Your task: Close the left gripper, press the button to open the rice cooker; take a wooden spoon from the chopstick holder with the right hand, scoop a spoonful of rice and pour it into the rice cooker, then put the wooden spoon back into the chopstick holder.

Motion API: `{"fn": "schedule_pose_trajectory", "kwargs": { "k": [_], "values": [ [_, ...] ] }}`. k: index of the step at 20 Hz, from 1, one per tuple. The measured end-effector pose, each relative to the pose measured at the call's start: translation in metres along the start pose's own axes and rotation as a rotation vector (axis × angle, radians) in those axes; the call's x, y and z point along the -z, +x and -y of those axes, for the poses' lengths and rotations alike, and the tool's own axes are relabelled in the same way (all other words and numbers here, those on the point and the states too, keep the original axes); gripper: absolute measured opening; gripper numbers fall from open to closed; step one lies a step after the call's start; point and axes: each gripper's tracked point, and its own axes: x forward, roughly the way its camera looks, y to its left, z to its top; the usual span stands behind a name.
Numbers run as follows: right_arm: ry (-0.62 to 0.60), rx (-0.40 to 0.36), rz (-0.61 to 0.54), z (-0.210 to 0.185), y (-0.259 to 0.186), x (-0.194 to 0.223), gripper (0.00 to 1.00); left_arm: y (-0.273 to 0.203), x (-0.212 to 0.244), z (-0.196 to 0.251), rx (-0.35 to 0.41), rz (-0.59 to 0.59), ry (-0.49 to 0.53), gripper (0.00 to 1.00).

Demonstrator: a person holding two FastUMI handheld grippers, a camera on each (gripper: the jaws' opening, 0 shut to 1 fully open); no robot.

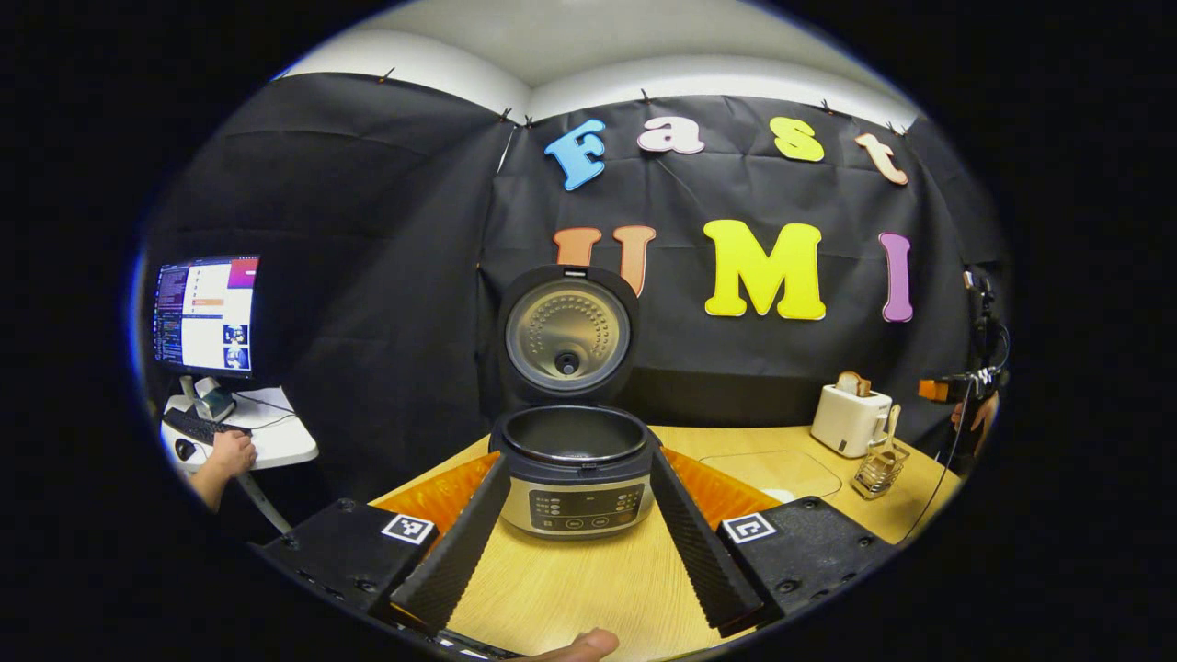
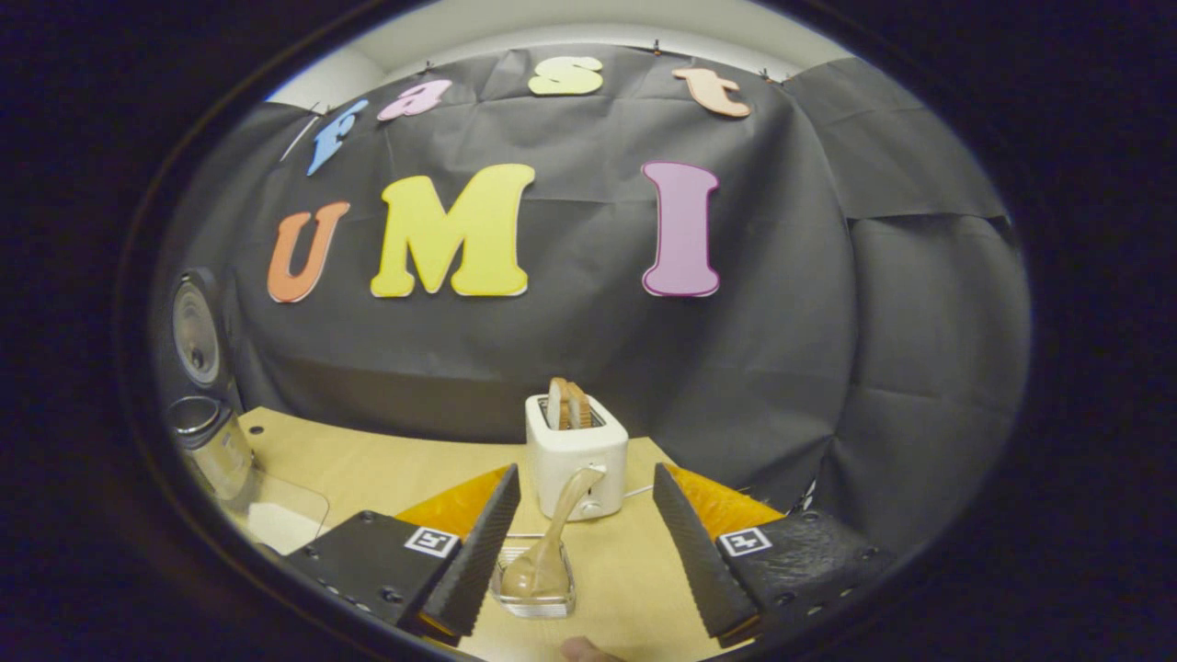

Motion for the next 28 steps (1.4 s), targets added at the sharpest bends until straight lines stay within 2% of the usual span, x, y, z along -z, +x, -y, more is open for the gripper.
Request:
{"fn": "schedule_pose_trajectory", "kwargs": {
  "k": [2, 7, 8, 9, 11, 14, 17, 20, 21, 23, 24, 25, 28],
  "values": [
    [-0.032, -0.013, 0.027, -0.003, -0.021, 0.000, 0.97, 0.004, -0.017, -0.005, -0.011, 0.018, 0.015, 0.98],
    [-0.032, -0.082, -0.005, -0.025, -0.058, 0.024, 0.95, 0.027, -0.072, -0.020, -0.044, 0.063, 0.033, 0.98],
    [-0.039, -0.100, 0.000, -0.032, -0.064, 0.026, 0.98, 0.032, -0.088, -0.024, -0.058, 0.086, 0.045, 0.98],
    [-0.040, -0.113, 0.006, -0.037, -0.069, 0.027, 0.95, 0.040, -0.105, -0.030, -0.073, 0.109, 0.058, 0.98],
    [-0.034, -0.135, 0.001, -0.043, -0.075, 0.036, 0.98, 0.060, -0.130, -0.035, -0.095, 0.131, 0.063, 0.97],
    [-0.003, -0.153, -0.008, -0.050, -0.081, 0.042, 0.95, 0.098, -0.152, -0.032, -0.077, 0.105, 0.069, 0.97],
    [-0.011, -0.166, 0.013, -0.056, -0.086, 0.039, 0.97, 0.141, -0.175, -0.027, -0.055, 0.096, 0.040, 0.98],
    [-0.027, -0.193, 0.039, -0.066, -0.092, 0.037, 0.95, 0.188, -0.180, -0.014, -0.010, 0.051, 0.029, 0.98],
    [-0.029, -0.203, 0.043, -0.069, -0.094, 0.036, 0.98, 0.204, -0.182, -0.012, 0.000, 0.039, 0.034, 0.98],
    [-0.038, -0.224, 0.050, -0.074, -0.095, 0.038, 0.95, 0.234, -0.189, -0.011, -0.001, 0.036, 0.046, 0.98],
    [-0.046, -0.234, 0.049, -0.077, -0.095, 0.040, 0.98, 0.247, -0.193, -0.007, 0.020, 0.040, 0.045, 0.98],
    [-0.050, -0.233, 0.047, -0.075, -0.094, 0.041, 0.95, 0.260, -0.195, -0.003, 0.024, 0.038, 0.043, 0.98],
    [-0.056, -0.233, 0.032, -0.072, -0.089, 0.045, 0.95, 0.296, -0.201, -0.003, 0.019, 0.031, 0.049, 0.98]
  ]
}}
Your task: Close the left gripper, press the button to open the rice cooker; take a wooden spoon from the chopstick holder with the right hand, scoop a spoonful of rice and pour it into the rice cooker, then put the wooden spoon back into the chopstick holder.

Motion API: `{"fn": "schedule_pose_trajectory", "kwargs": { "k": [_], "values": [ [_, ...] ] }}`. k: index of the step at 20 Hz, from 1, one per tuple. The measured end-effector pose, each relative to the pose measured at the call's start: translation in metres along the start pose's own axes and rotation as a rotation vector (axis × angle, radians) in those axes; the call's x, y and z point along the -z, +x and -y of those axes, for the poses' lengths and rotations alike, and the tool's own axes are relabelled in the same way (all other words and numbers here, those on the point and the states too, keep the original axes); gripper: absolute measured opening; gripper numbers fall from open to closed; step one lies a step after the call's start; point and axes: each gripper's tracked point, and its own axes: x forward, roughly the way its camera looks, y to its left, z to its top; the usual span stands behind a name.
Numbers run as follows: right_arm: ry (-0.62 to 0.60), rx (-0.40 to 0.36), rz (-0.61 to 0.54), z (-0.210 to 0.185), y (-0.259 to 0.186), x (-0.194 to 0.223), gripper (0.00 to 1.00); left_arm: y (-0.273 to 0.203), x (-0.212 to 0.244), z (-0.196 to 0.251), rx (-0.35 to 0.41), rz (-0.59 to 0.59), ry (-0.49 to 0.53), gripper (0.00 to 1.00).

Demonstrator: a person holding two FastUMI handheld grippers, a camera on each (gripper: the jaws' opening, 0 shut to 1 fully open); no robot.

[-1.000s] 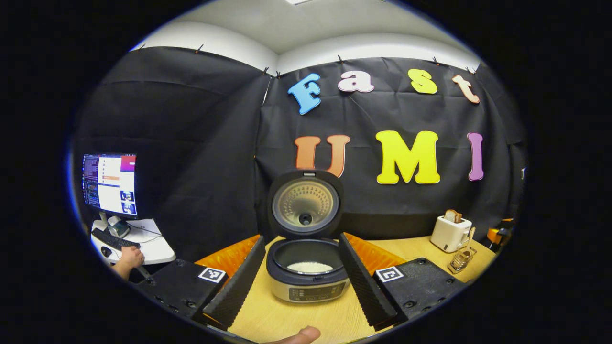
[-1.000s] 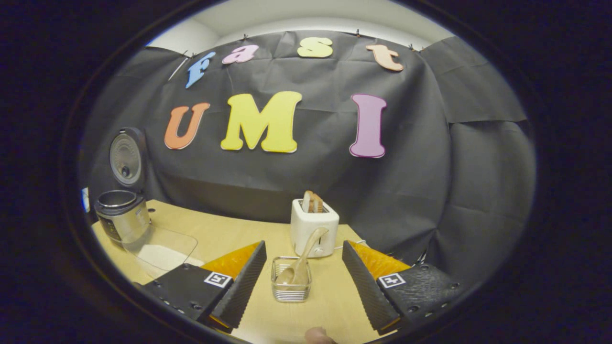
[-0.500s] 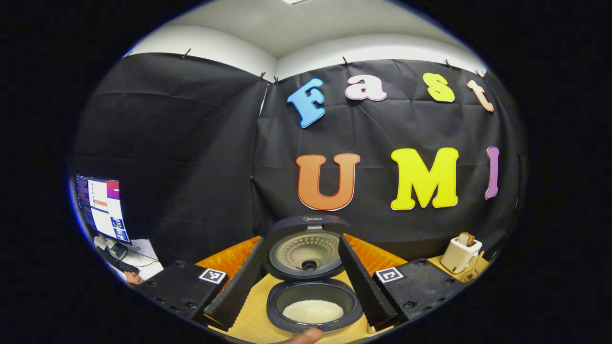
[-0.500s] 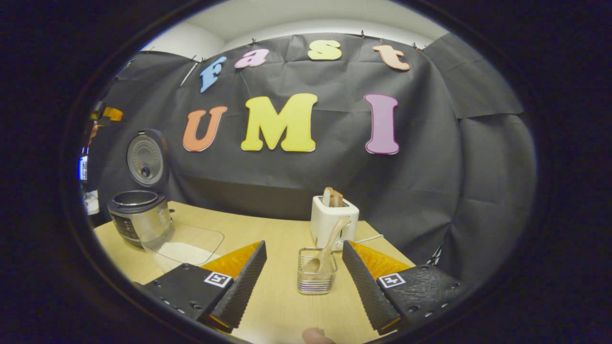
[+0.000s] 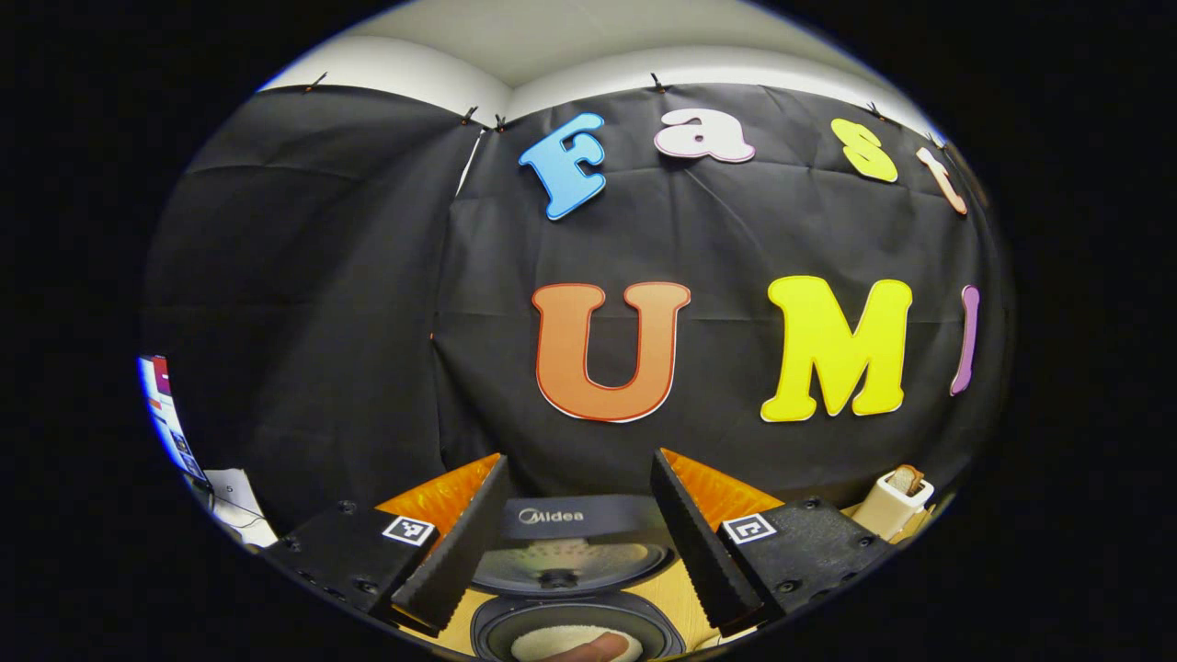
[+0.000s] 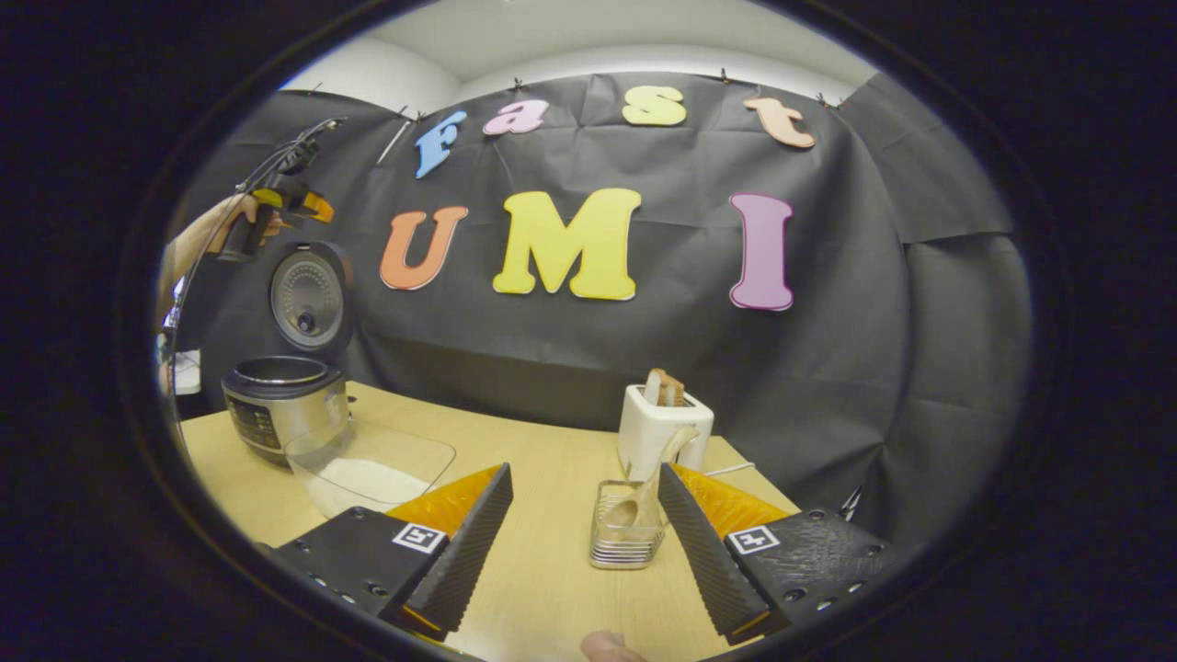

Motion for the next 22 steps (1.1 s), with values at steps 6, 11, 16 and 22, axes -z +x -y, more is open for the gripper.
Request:
{"fn": "schedule_pose_trajectory", "kwargs": {
  "k": [6, 11, 16, 22],
  "values": [
    [0.091, -0.019, -0.055, 0.012, 0.008, 0.013, 0.98, 0.037, 0.034, -0.017, -0.074, -0.136, 0.028, 0.98],
    [0.105, 0.000, -0.054, 0.022, -0.002, 0.017, 0.96, 0.023, 0.038, -0.016, -0.077, -0.154, 0.012, 0.99],
    [0.101, 0.003, -0.048, 0.018, -0.016, 0.016, 0.94, -0.014, 0.050, -0.008, -0.081, -0.175, 0.013, 0.99],
    [0.125, -0.068, -0.006, -0.007, -0.040, -0.004, 0.95, -0.069, 0.084, 0.003, -0.074, -0.207, 0.012, 0.99]
  ]
}}
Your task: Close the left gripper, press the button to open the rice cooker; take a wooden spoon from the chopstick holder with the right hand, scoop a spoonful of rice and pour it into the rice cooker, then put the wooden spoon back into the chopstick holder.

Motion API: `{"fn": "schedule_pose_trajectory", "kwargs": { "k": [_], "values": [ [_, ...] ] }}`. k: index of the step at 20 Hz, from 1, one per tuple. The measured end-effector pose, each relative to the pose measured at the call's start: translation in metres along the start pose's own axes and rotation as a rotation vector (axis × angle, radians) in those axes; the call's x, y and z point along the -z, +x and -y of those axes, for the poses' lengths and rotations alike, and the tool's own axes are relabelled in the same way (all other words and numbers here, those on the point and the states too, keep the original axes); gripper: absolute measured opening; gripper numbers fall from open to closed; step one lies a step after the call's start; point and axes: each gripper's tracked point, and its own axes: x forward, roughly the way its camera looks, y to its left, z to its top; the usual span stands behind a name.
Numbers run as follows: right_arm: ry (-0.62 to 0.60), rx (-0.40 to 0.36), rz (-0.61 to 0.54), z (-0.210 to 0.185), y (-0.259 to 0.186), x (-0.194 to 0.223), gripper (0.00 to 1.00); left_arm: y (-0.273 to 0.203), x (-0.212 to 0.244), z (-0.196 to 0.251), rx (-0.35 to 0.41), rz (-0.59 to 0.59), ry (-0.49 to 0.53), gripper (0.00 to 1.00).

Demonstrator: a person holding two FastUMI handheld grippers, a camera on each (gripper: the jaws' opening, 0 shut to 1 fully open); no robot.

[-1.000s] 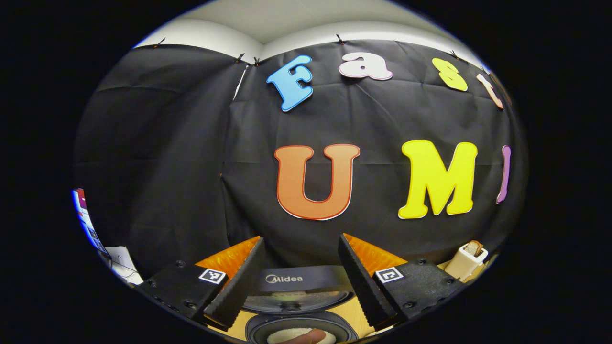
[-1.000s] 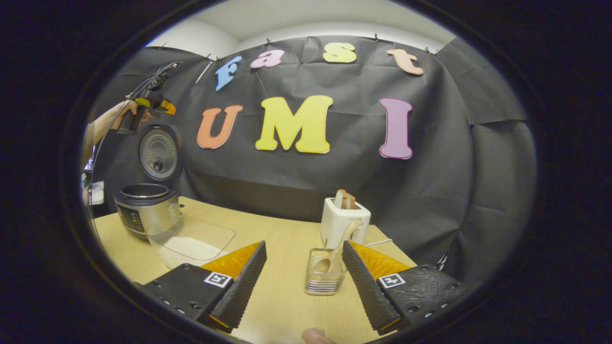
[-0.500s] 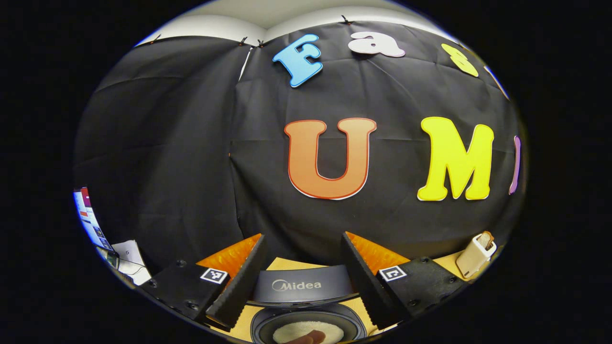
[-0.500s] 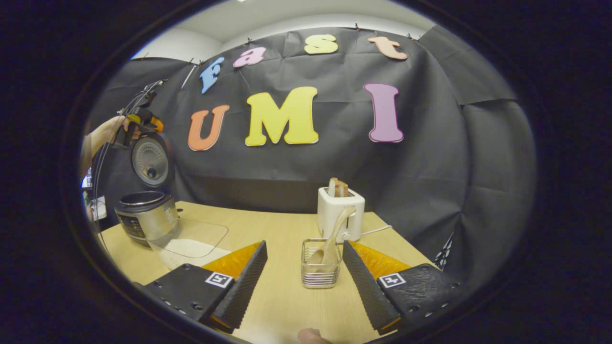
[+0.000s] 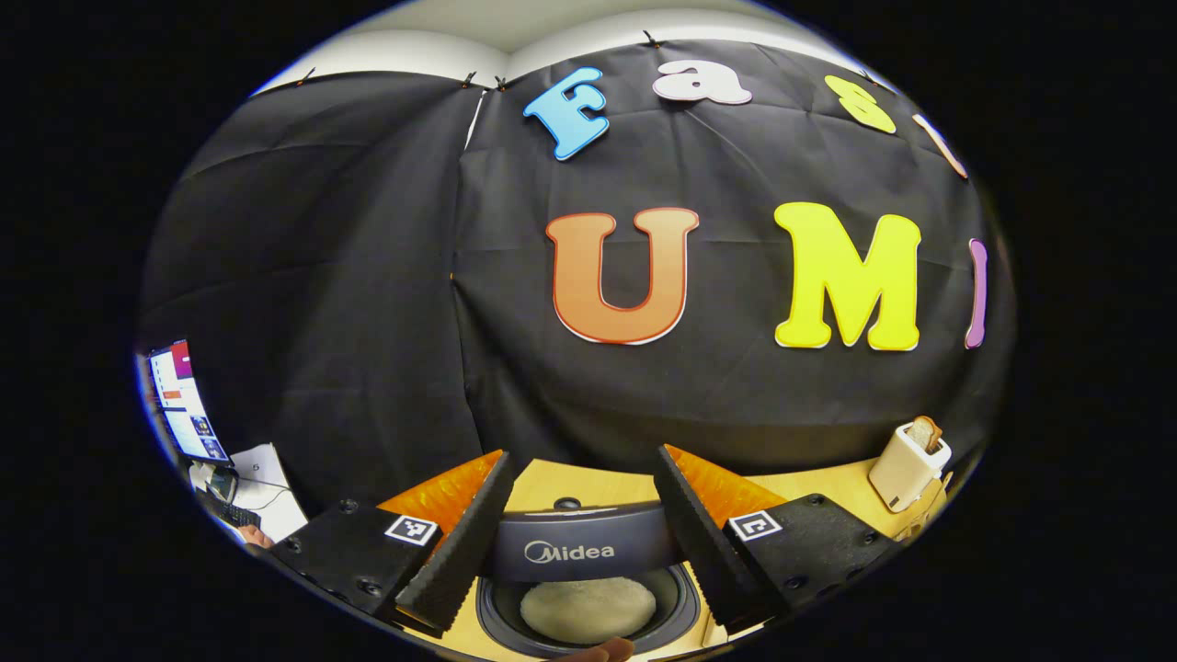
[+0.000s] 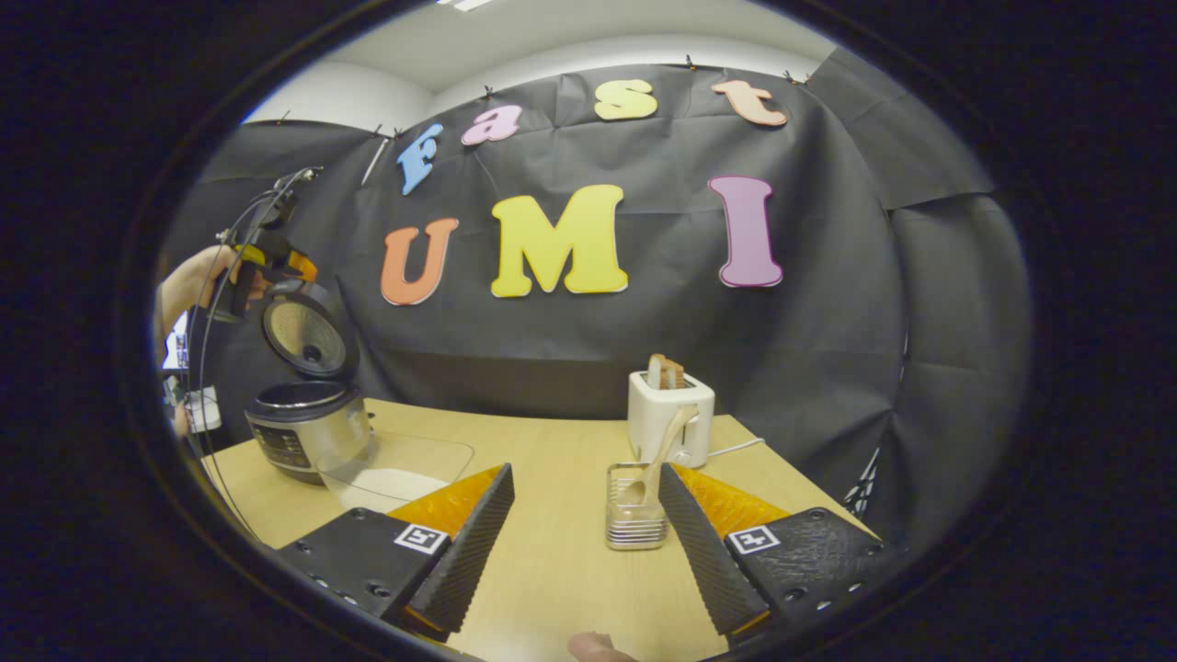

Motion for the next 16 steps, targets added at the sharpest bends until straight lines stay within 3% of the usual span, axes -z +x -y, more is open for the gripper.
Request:
{"fn": "schedule_pose_trajectory", "kwargs": {
  "k": [5, 7, 14, 16],
  "values": [
    [0.012, 0.036, 0.008, 0.014, -0.007, -0.006, 0.97, -0.020, 0.028, 0.006, 0.011, 0.030, 0.023, 0.99],
    [0.025, 0.026, 0.002, 0.011, -0.008, -0.006, 0.93, -0.023, 0.039, 0.007, 0.013, 0.007, 0.004, 0.99],
    [0.038, 0.042, 0.012, 0.020, -0.010, -0.009, 0.94, -0.029, 0.074, 0.017, 0.076, -0.045, -0.002, 0.98],
    [0.034, 0.045, 0.013, 0.021, -0.011, -0.009, 0.94, -0.020, 0.102, 0.019, 0.075, -0.112, -0.020, 0.97]
  ]
}}
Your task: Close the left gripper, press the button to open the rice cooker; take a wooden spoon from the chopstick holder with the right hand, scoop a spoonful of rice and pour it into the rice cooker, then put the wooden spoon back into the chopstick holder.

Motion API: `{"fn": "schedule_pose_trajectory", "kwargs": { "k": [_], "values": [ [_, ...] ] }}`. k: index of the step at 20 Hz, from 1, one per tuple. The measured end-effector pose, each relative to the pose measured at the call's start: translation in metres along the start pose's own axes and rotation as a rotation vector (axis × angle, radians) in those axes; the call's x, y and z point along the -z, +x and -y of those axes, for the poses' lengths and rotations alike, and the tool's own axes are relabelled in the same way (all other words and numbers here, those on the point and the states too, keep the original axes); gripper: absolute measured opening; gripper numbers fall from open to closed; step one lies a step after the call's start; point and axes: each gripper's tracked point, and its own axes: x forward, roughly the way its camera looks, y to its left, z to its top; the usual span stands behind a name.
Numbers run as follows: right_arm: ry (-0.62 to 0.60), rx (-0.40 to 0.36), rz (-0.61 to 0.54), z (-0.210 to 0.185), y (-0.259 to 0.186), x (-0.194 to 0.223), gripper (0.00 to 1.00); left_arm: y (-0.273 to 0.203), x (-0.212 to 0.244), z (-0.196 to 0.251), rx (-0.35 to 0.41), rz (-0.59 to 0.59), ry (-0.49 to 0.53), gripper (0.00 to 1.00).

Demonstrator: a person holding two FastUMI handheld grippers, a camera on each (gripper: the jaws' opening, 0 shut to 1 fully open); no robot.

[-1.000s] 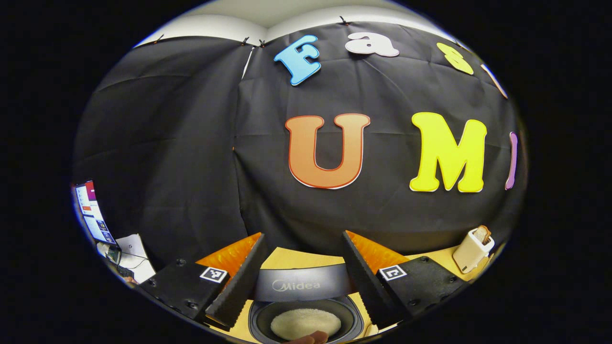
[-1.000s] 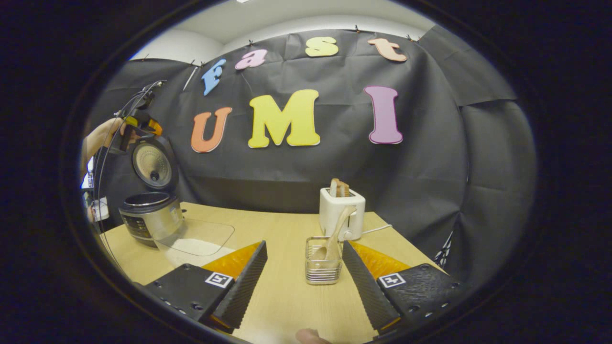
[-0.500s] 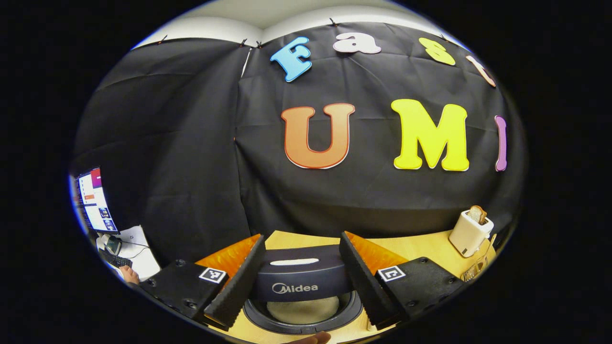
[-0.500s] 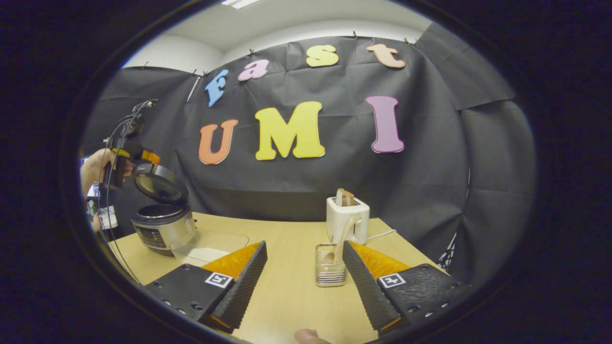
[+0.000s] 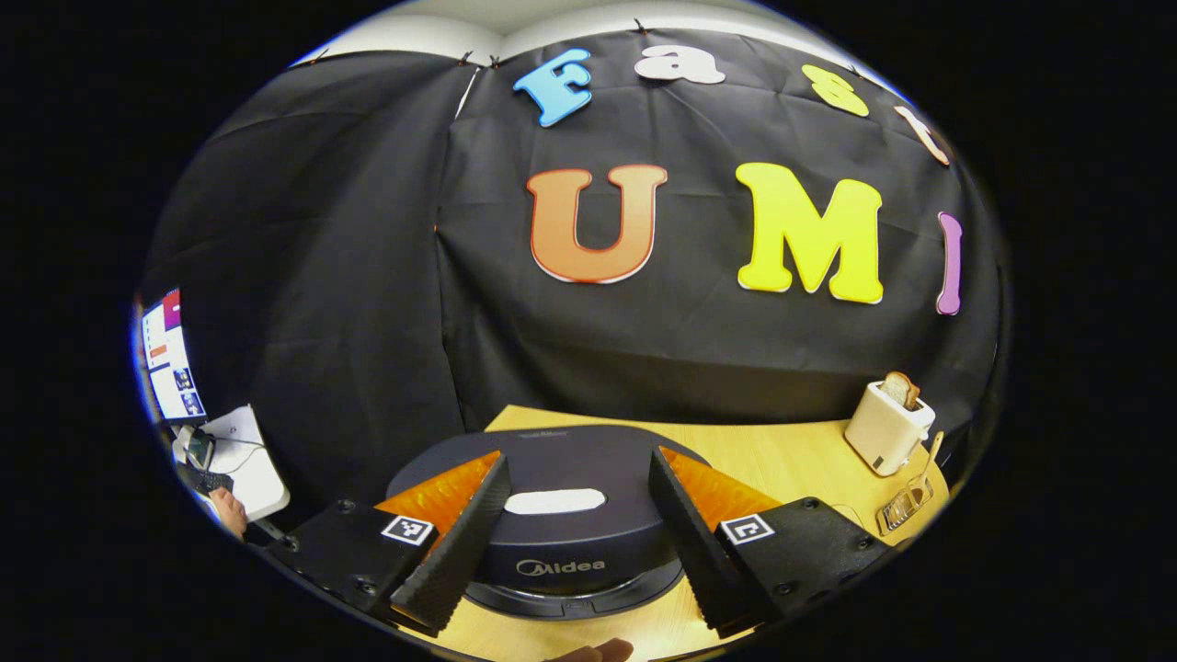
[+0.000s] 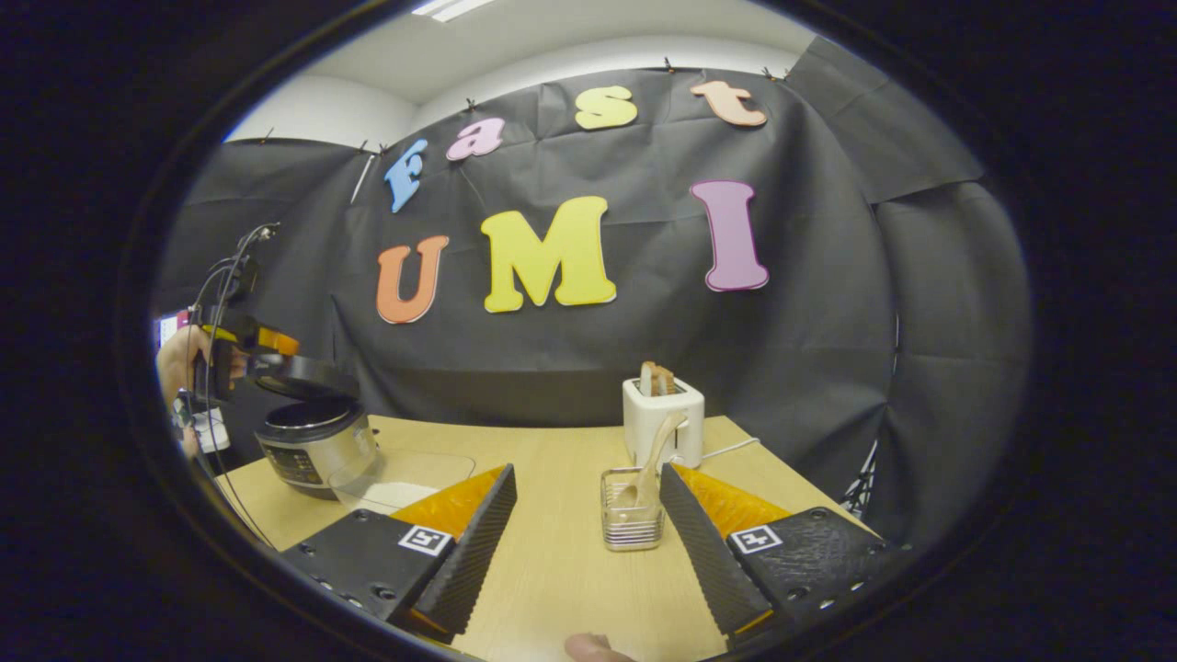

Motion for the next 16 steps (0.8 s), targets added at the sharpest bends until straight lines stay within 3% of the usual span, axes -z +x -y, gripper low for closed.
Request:
{"fn": "schedule_pose_trajectory", "kwargs": {
  "k": [6, 12, 16],
  "values": [
    [0.000, 0.005, 0.022, 0.003, -0.002, -0.005, 0.94, 0.017, 0.057, -0.004, -0.029, -0.104, 0.029, 0.97],
    [0.006, 0.001, 0.005, 0.000, 0.002, 0.001, 0.94, 0.016, 0.053, -0.005, -0.038, 0.010, 0.028, 0.98],
    [-0.006, -0.007, 0.007, -0.003, 0.002, 0.002, 0.94, 0.018, 0.051, -0.003, -0.056, 0.192, 0.034, 0.98]
  ]
}}
